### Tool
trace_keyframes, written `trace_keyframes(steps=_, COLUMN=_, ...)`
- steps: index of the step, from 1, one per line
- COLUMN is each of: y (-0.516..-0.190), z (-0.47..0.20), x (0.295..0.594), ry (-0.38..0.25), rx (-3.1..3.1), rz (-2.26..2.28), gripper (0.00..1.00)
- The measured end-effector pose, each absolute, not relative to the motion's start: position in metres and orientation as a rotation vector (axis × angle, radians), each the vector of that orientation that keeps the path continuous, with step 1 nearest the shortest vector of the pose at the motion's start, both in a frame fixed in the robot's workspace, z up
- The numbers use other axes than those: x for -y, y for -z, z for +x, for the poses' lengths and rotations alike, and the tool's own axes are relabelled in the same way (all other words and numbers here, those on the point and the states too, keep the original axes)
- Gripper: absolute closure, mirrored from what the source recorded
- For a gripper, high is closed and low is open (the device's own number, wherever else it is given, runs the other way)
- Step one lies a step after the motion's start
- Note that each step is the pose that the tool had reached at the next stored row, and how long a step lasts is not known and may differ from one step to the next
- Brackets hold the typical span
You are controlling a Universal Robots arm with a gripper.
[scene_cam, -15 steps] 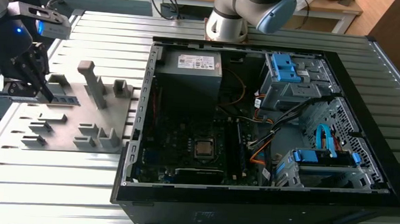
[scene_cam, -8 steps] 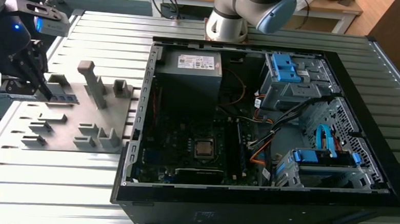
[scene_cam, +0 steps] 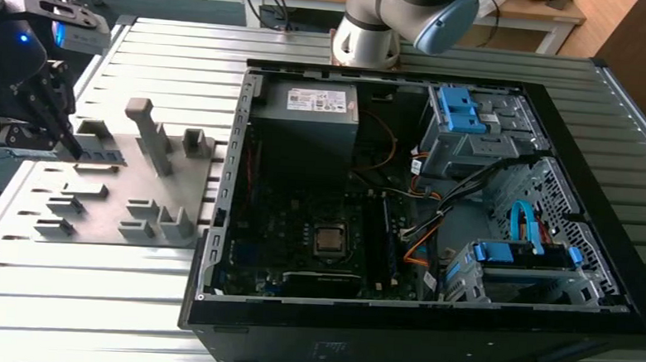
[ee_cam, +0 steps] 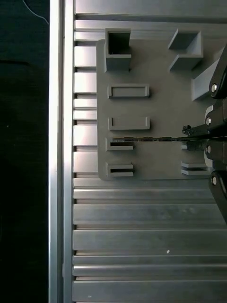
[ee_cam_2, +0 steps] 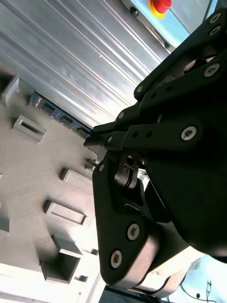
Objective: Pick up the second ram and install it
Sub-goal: 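Pick up the second ram and move it above second insertion slot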
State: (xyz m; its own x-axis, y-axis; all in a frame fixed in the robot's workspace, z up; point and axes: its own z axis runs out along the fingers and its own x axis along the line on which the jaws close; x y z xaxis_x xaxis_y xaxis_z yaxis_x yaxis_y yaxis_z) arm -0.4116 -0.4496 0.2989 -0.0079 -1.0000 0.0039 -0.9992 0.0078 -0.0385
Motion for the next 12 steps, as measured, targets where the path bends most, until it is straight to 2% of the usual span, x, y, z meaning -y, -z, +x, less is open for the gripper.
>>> trace_keyframes(steps=12, y=-0.3063, z=-0.4116, x=0.4496, ry=0.047, rx=-2.213, rz=-2.195, gripper=0.86)
